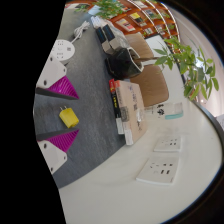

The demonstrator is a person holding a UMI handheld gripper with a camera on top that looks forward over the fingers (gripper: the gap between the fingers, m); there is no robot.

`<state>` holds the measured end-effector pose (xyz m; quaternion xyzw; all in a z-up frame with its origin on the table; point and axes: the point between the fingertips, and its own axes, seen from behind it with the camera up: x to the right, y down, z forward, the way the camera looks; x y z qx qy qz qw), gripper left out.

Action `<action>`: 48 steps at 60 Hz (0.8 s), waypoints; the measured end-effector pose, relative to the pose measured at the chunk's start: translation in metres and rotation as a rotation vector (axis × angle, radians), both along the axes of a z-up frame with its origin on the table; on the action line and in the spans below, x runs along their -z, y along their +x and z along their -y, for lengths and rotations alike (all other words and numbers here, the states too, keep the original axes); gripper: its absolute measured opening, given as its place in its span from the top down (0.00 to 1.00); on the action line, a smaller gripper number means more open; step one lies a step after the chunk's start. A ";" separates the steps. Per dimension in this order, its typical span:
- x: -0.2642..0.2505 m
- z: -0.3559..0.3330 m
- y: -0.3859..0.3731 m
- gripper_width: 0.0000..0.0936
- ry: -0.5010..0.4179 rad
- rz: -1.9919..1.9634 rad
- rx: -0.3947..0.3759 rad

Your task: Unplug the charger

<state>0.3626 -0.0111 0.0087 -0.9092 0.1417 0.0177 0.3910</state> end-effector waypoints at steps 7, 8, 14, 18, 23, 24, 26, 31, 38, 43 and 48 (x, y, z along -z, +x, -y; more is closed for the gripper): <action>-0.036 0.008 0.001 0.21 0.042 0.057 0.012; -0.044 0.011 0.000 0.20 0.053 0.064 0.014; -0.105 0.029 -0.018 0.15 0.153 0.095 0.016; -0.150 0.047 -0.039 0.10 0.221 0.098 0.003; -0.199 0.077 -0.072 0.08 0.296 0.104 -0.011; -0.207 0.082 -0.080 0.08 0.307 0.106 -0.018; -0.223 0.094 -0.096 0.09 0.319 0.113 -0.034; -0.248 0.124 -0.134 0.09 0.338 0.137 -0.070; -0.261 0.157 -0.189 0.09 0.353 0.183 -0.138; -0.256 0.180 -0.226 0.08 0.351 0.195 -0.178; -0.248 0.198 -0.256 0.08 0.347 0.200 -0.205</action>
